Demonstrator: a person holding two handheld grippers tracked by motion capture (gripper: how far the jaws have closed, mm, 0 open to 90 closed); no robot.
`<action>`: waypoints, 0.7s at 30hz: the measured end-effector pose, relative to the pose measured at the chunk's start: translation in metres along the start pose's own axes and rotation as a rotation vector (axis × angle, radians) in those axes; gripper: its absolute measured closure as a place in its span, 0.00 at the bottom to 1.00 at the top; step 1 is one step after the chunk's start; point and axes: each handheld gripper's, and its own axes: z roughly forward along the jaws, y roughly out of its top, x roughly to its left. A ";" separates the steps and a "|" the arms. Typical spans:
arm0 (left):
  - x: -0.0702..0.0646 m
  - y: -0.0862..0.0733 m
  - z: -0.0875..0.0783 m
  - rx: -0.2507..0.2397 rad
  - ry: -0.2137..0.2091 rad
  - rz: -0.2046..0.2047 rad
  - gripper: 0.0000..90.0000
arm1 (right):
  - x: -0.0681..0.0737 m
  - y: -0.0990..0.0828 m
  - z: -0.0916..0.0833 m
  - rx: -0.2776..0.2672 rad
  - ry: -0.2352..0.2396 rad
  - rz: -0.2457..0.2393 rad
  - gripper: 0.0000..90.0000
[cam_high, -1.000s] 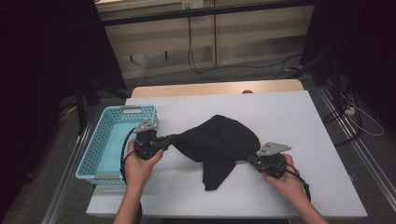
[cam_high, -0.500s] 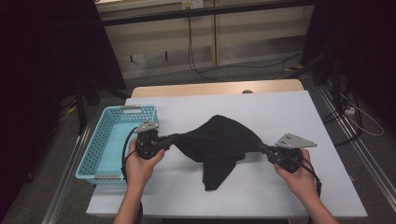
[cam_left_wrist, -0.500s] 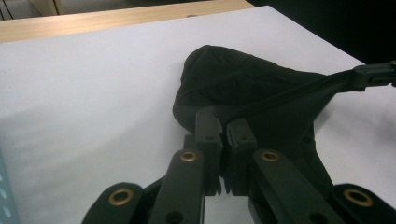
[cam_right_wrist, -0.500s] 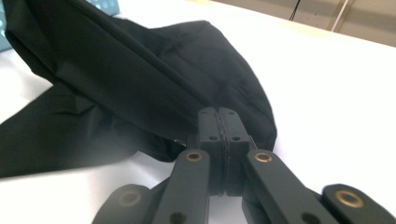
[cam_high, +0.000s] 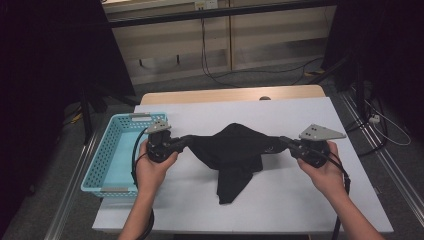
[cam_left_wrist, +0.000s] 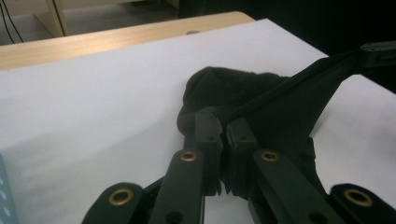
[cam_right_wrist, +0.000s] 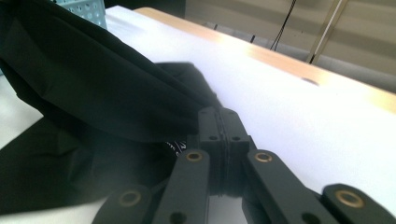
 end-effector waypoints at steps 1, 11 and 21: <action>0.000 0.002 0.000 -0.002 -0.001 0.004 0.96 | 0.000 0.003 0.000 -0.001 -0.001 0.001 0.99; 0.003 0.018 0.005 -0.006 0.008 0.010 0.96 | -0.014 0.017 0.003 -0.008 -0.017 0.035 0.99; 0.005 0.028 0.007 -0.007 0.019 0.016 0.96 | -0.017 0.023 0.006 0.001 -0.024 0.031 0.99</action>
